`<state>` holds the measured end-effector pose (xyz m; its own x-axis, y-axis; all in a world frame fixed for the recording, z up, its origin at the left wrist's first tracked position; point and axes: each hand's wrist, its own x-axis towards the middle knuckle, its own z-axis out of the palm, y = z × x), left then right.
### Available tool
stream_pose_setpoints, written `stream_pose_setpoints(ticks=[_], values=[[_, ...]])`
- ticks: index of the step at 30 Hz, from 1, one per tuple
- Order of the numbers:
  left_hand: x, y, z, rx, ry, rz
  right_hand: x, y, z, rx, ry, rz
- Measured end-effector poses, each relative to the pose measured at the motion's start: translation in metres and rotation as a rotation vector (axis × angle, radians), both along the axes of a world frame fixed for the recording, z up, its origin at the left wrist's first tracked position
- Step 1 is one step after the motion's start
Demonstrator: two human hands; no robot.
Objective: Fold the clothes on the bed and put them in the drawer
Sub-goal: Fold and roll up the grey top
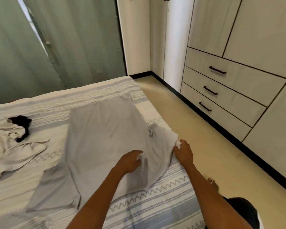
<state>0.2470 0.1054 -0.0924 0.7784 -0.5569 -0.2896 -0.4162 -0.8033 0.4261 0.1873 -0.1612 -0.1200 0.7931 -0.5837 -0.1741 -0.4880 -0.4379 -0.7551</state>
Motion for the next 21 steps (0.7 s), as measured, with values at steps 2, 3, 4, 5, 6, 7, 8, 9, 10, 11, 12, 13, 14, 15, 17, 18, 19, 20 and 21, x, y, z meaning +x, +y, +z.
stream_pose_setpoints(ticks=[2, 3, 4, 5, 6, 7, 8, 9, 10, 11, 12, 13, 14, 15, 17, 18, 19, 20, 21], values=[[-0.007, -0.037, -0.004, -0.021, -0.05, -0.054, 0.008, -0.01, 0.006, 0.062, 0.053, 0.016], [-0.01, -0.058, -0.006, -0.012, -0.122, -0.068, 0.014, -0.016, 0.007, 0.091, 0.09, 0.023], [-0.016, -0.076, -0.008, -0.003, -0.202, -0.068, 0.02, -0.02, 0.006, 0.117, 0.124, 0.025], [-0.021, -0.094, -0.009, 0.005, -0.273, -0.065, 0.028, -0.026, 0.004, 0.139, 0.144, 0.011], [-0.028, -0.108, -0.01, 0.027, -0.305, -0.048, 0.034, -0.03, 0.001, 0.16, 0.165, -0.008], [-0.034, -0.119, -0.013, 0.057, -0.323, -0.035, 0.04, -0.035, -0.002, 0.177, 0.181, -0.028], [-0.038, -0.129, -0.017, 0.075, -0.345, -0.021, 0.045, -0.04, -0.005, 0.198, 0.189, -0.048], [-0.04, -0.136, -0.024, 0.072, -0.373, 0.002, 0.05, -0.043, -0.009, 0.209, 0.176, -0.062], [-0.039, -0.143, -0.028, 0.065, -0.389, 0.029, 0.053, -0.046, -0.009, 0.218, 0.147, -0.065], [-0.037, -0.146, -0.032, 0.064, -0.395, 0.053, 0.054, -0.046, -0.008, 0.216, 0.111, -0.059], [-0.035, -0.149, -0.034, 0.062, -0.4, 0.069, 0.055, -0.045, -0.004, 0.231, 0.07, -0.067], [-0.032, -0.153, -0.036, 0.041, -0.405, 0.079, 0.057, -0.047, -0.004, 0.266, 0.04, -0.082], [-0.03, -0.153, -0.036, 0.002, -0.408, 0.083, 0.059, -0.047, -0.004, 0.325, -0.001, -0.112], [-0.03, -0.154, -0.036, -0.058, -0.391, 0.076, 0.06, -0.049, -0.007, 0.406, -0.059, -0.168], [-0.028, -0.149, -0.036, -0.19, -0.284, 0.018, 0.056, -0.054, -0.011, 0.524, -0.164, -0.344], [-0.026, -0.148, -0.036, -0.232, -0.189, -0.018, 0.051, -0.058, -0.014, 0.544, -0.185, -0.41], [-0.024, -0.144, -0.035, -0.261, -0.092, -0.049, 0.045, -0.061, -0.016, 0.535, -0.183, -0.444], [-0.021, -0.141, -0.035, -0.281, -0.01, -0.084, 0.038, -0.063, -0.021, 0.525, -0.166, -0.463], [-0.017, -0.138, -0.037, -0.305, 0.026, -0.108, 0.032, -0.066, -0.028, 0.521, -0.146, -0.464]])
